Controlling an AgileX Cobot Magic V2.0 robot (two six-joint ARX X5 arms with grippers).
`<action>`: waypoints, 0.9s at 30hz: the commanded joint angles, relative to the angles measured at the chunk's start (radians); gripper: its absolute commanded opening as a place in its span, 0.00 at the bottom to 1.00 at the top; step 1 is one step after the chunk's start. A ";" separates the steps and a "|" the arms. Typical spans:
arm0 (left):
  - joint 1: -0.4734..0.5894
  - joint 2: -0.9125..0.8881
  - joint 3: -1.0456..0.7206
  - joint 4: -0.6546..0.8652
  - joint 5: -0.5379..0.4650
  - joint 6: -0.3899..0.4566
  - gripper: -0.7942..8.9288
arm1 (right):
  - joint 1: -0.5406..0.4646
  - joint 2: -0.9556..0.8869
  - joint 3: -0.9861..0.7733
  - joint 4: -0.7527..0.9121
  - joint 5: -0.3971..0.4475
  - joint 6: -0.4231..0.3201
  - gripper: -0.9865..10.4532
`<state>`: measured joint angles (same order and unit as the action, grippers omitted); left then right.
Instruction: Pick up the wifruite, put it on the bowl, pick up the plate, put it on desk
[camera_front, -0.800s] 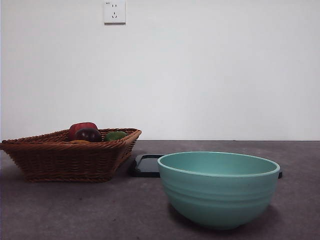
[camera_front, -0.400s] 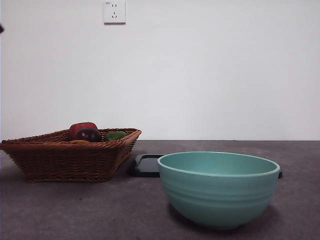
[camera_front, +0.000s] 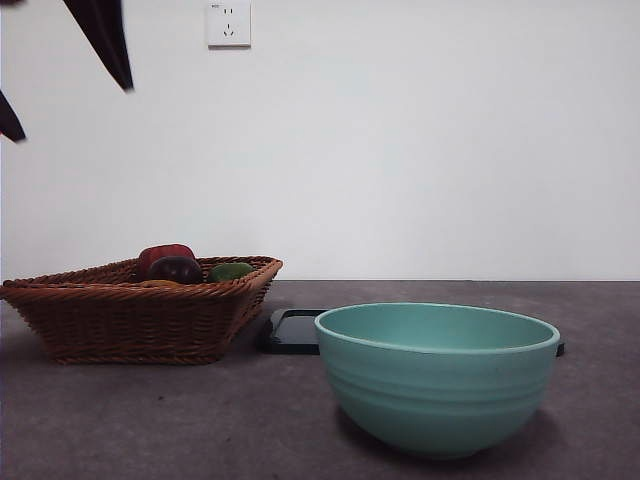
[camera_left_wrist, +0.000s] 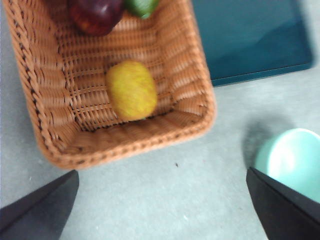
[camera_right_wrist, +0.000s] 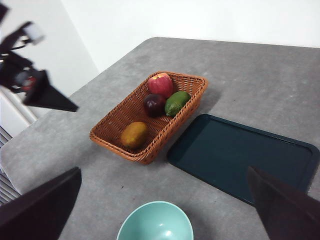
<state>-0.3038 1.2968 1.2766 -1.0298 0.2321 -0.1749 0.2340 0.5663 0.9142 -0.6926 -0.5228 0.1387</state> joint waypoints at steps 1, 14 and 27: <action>-0.008 0.110 0.073 -0.019 -0.020 -0.006 0.72 | 0.003 0.005 0.017 0.008 -0.001 0.011 0.63; -0.050 0.465 0.220 0.000 -0.121 -0.016 0.72 | 0.003 0.005 0.017 0.008 -0.001 0.011 0.63; -0.076 0.605 0.222 0.131 -0.182 -0.017 0.72 | 0.003 0.005 0.017 0.008 -0.001 0.011 0.63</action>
<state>-0.3756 1.8786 1.4727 -0.9085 0.0563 -0.1856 0.2340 0.5663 0.9142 -0.6926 -0.5228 0.1387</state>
